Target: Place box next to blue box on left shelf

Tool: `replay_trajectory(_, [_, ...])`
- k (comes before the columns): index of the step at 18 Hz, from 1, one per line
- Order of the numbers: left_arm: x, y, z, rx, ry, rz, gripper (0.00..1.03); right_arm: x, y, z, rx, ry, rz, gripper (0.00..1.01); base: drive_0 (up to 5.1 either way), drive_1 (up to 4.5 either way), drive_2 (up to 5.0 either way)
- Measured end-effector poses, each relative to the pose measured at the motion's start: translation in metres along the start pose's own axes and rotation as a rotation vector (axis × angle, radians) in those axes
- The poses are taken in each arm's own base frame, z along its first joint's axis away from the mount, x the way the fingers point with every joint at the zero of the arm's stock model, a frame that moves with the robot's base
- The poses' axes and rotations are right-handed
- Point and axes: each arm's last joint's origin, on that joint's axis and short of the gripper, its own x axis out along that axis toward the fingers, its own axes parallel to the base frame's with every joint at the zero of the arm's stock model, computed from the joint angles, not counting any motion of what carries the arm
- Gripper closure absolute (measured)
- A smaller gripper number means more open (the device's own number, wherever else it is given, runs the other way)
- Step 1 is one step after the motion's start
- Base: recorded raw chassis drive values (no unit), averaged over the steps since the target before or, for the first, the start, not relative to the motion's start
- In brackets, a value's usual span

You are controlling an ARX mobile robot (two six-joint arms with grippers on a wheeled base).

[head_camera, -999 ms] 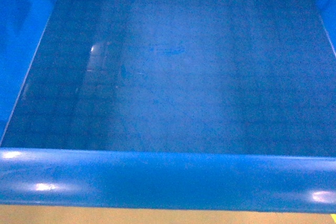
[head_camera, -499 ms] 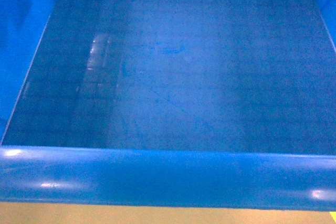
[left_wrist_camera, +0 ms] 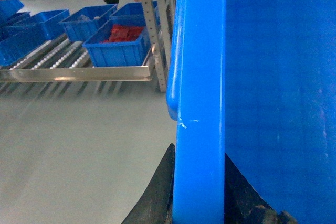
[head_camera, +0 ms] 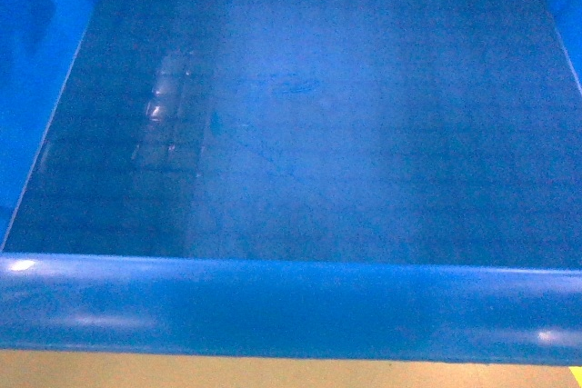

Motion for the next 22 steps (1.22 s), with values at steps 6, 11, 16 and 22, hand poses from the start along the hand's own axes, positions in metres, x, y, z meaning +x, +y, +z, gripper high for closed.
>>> replay_trajectory(6, [0.0001, -0.0001, 0.0003, -0.002, -0.002, -0.001, 0.91, 0.0001, 0.0, 0.0, 0.0, 0.0, 0.0, 0.9, 0.1, 4.26, -4.0])
replay_trajectory(11, [0.0001, -0.0001, 0.0, 0.0, 0.0, 0.0, 0.91, 0.0001, 0.0, -0.0002, -0.001, 0.001, 0.0, 0.9, 0.0, 4.19, -4.1])
replay_trajectory(16, [-0.0001, 0.0, 0.0001, -0.001, -0.001, 0.0, 0.91, 0.0001, 0.0, -0.0002, 0.0, 0.001, 0.0, 0.9, 0.0, 4.15, -4.1])
replay_trajectory(22, [0.0008, -0.0007, -0.0008, 0.005, 0.006, -0.001, 0.91, 0.0009, 0.0003, -0.0013, -0.005, 0.011, -0.002, 0.9, 0.0, 1.36, -1.4])
